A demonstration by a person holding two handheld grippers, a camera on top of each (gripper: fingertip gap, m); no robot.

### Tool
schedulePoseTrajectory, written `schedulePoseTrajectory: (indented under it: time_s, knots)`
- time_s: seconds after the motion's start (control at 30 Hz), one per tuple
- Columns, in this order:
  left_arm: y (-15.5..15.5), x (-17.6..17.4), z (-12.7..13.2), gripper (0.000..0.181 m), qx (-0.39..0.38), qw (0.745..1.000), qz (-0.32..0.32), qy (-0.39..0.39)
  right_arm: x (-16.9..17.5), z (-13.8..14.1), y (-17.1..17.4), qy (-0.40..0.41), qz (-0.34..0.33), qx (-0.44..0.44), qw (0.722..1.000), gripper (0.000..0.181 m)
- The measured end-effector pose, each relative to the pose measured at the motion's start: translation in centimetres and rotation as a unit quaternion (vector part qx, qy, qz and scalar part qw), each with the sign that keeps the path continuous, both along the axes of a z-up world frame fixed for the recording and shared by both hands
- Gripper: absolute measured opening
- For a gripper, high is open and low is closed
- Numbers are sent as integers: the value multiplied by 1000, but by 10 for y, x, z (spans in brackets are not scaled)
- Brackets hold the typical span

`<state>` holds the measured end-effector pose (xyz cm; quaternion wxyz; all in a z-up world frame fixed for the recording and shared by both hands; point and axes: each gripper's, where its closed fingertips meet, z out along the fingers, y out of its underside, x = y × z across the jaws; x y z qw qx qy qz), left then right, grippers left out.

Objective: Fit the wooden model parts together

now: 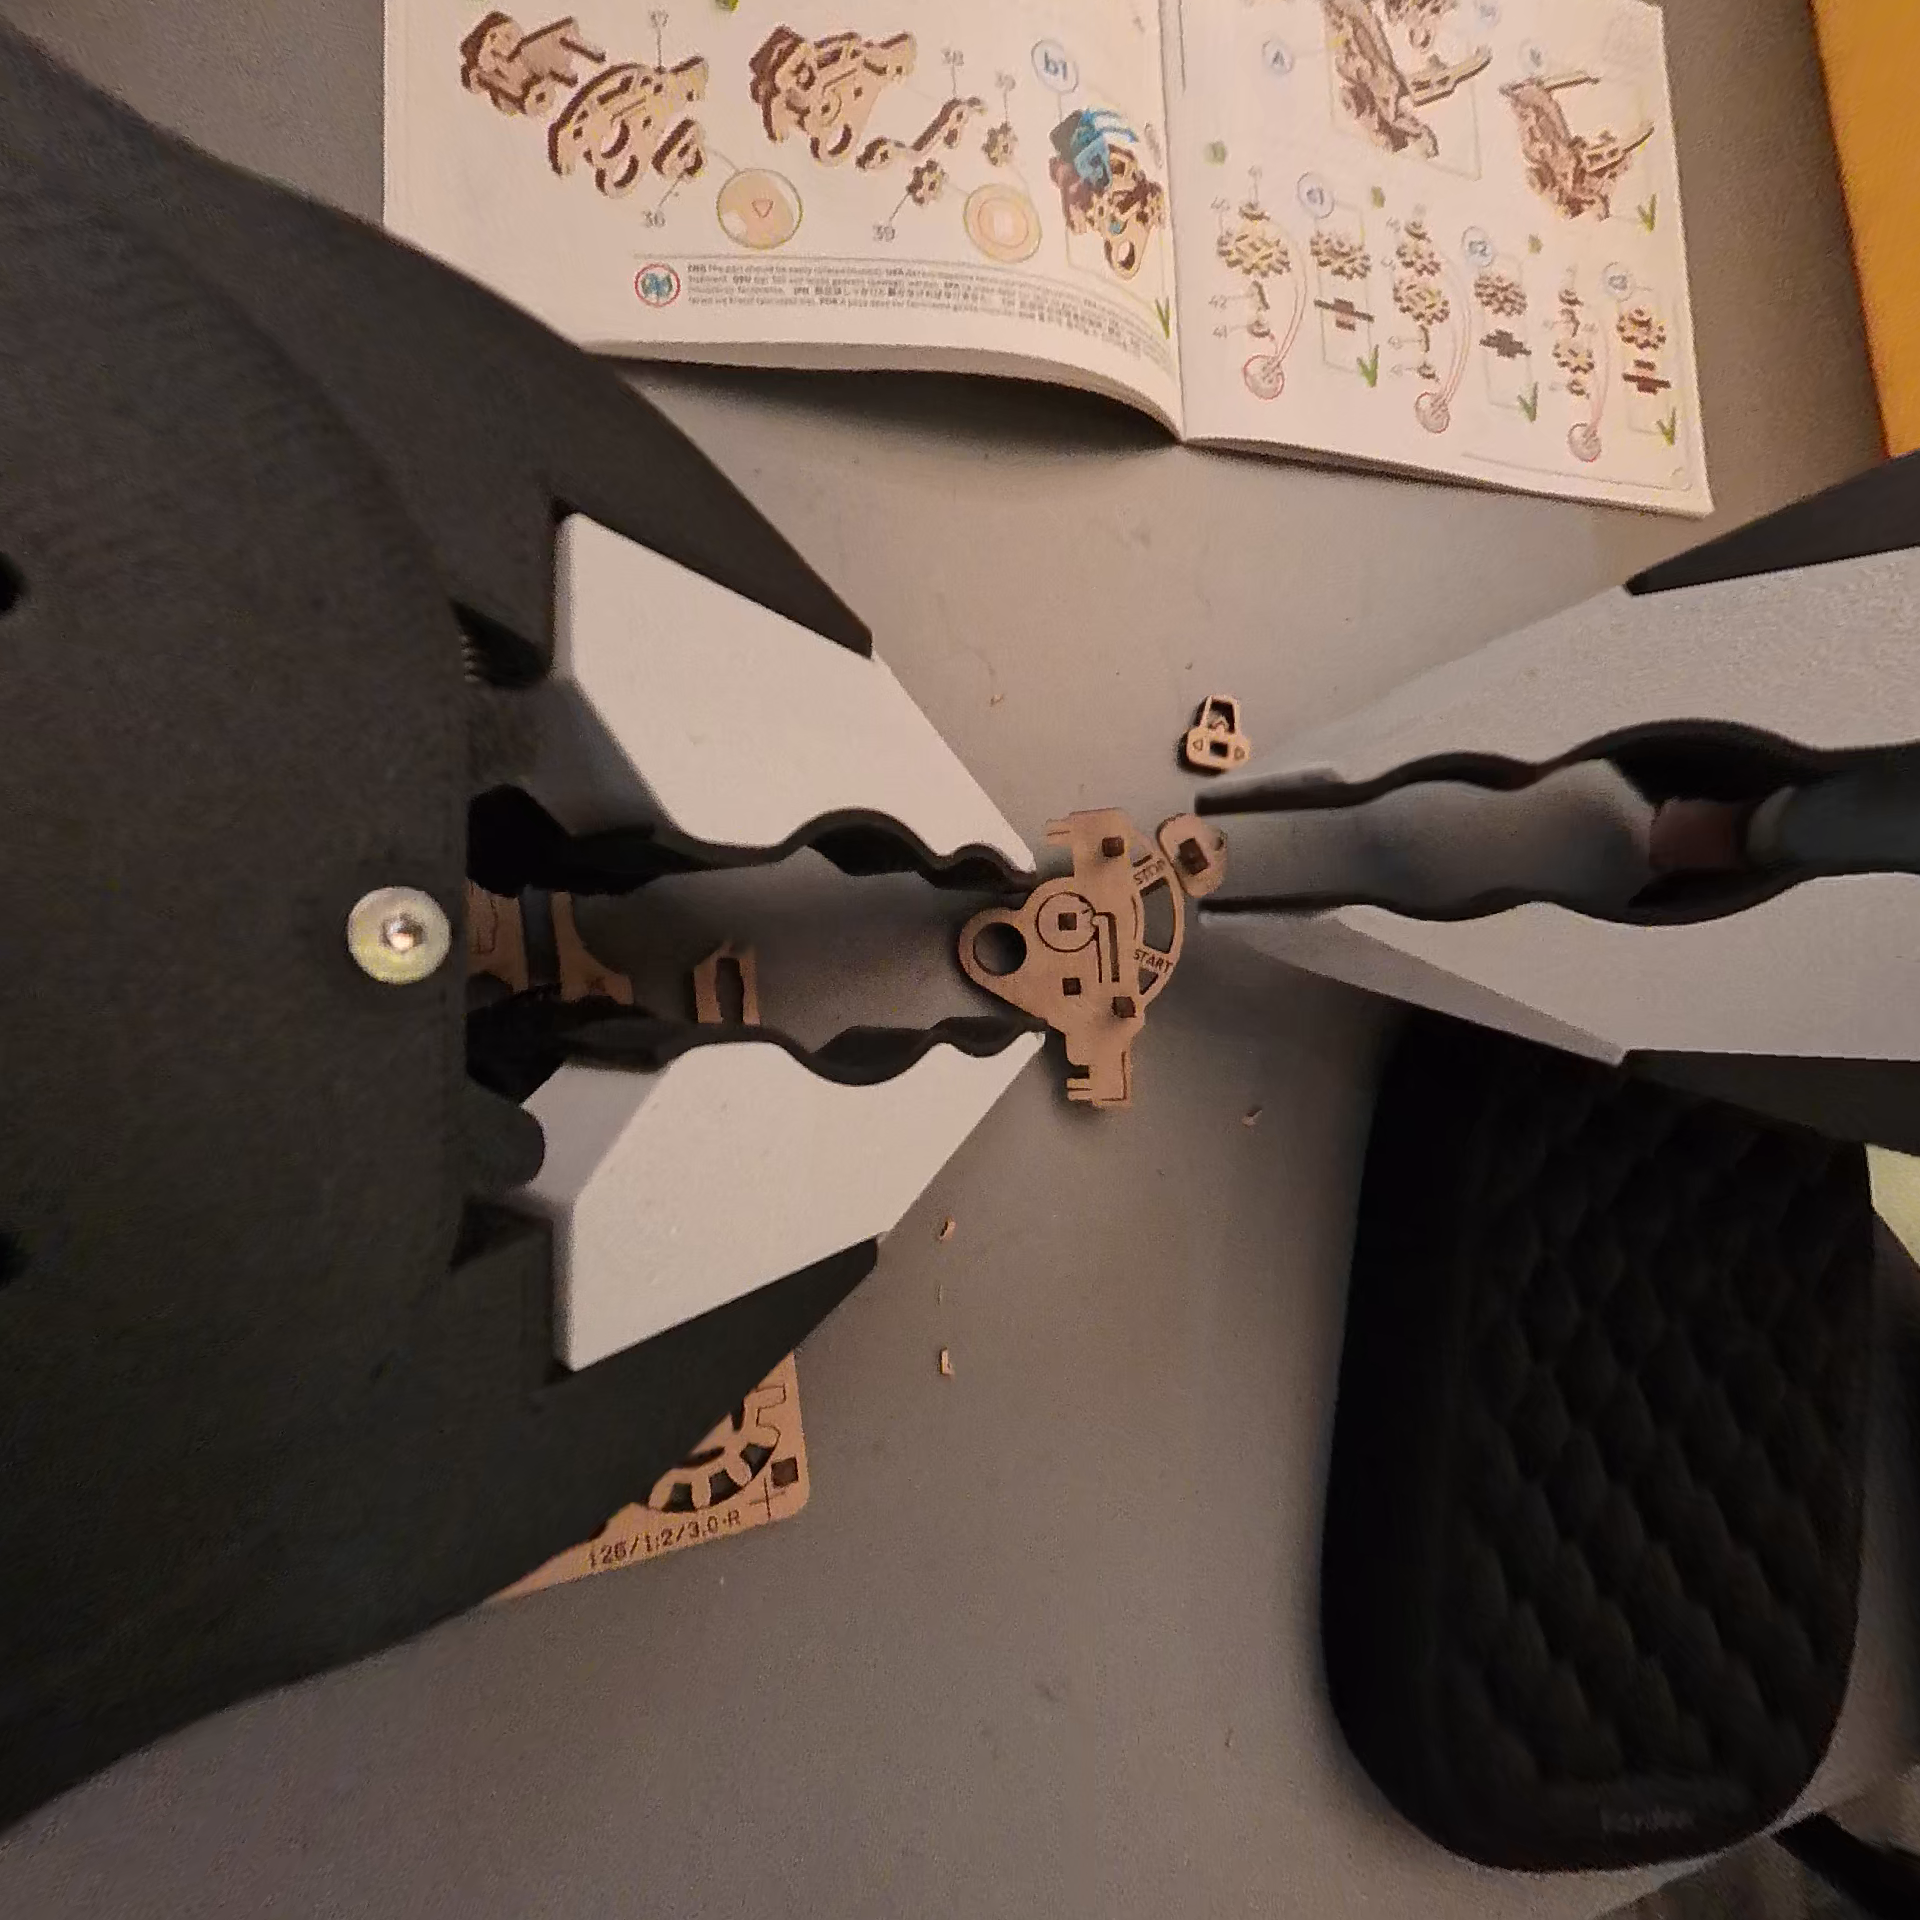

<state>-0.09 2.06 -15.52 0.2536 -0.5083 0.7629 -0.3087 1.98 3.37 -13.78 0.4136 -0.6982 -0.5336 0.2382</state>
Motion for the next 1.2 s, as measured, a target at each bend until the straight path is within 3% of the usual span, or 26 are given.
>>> schedulePoseTrajectory:
  time_s: [0.07, 0.23, 0.6, 1.2]
  knots:
    - [0, 1, 0, 23, 13, 1000, -2, -2, 0, -5, 4, -11, -8, 4, 1000, 25]
    - [-1, 1, -3, 25, -9, 1000, 4, 7, -2, -6, 0, -21, 3, 13, 1000, 13]
    - [1, 2, -2, 21, -62, 997, 39, 22, 2, -9, 2, -39, -30, -6, 999, 13]
    - [5, 3, -3, 21, -51, 997, 58, 28, 4, -10, 1, -58, -57, -22, 996, 13]
